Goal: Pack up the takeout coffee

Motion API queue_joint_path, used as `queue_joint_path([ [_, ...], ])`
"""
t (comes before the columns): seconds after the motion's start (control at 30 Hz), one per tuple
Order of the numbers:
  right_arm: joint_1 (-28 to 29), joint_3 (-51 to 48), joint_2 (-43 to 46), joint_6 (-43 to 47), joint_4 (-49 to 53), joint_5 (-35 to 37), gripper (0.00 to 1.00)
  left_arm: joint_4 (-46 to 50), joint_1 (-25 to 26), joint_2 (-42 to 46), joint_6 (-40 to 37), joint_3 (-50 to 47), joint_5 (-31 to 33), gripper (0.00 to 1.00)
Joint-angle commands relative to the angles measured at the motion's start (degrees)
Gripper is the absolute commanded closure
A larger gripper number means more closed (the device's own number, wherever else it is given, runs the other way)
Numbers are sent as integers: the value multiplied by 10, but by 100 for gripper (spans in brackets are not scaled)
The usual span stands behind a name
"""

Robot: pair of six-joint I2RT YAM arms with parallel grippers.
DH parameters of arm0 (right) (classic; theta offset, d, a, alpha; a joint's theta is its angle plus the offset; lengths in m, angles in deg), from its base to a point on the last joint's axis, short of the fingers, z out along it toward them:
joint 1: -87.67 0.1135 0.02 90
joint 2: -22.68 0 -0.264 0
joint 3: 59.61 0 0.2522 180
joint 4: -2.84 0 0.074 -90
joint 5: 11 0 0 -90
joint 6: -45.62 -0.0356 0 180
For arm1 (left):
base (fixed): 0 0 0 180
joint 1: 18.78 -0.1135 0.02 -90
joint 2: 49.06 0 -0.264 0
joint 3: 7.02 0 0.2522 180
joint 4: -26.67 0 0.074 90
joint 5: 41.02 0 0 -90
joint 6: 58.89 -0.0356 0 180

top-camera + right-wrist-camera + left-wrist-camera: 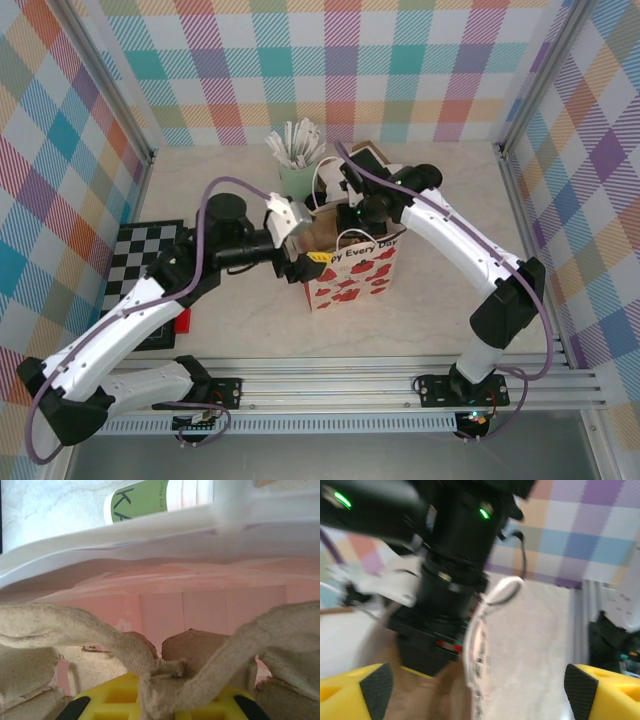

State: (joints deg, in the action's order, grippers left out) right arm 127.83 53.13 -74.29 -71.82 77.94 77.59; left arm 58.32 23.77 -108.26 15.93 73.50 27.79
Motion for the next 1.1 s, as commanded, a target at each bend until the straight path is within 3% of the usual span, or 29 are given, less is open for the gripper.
queue_joint_path([
  [0.0, 11, 0, -2, 25, -10, 10, 100, -55, -21, 18, 57, 13, 175, 0],
  [0.07, 13, -3, 0, 31, -15, 9, 100, -28, -48, -4, 110, 44, 243, 0],
  [0.13, 14, -6, 1, 42, -21, 8, 100, 60, -90, -51, 177, 112, 255, 0],
  [0.23, 15, -6, 1, 55, -29, 7, 100, 143, -110, -114, 197, 183, 214, 0],
  [0.53, 18, -8, 2, 73, -52, -6, 100, 205, -145, -274, 172, 313, 39, 7],
  [0.73, 21, -18, 8, 79, -58, -3, 100, 224, -145, -356, 152, 379, 14, 15],
  [0.83, 21, -25, 12, 87, -63, -5, 100, 220, -145, -377, 150, 397, -11, 26],
  [1.07, 23, -24, 4, 80, -56, 13, 100, 206, -145, -384, 168, 407, -28, 73],
])
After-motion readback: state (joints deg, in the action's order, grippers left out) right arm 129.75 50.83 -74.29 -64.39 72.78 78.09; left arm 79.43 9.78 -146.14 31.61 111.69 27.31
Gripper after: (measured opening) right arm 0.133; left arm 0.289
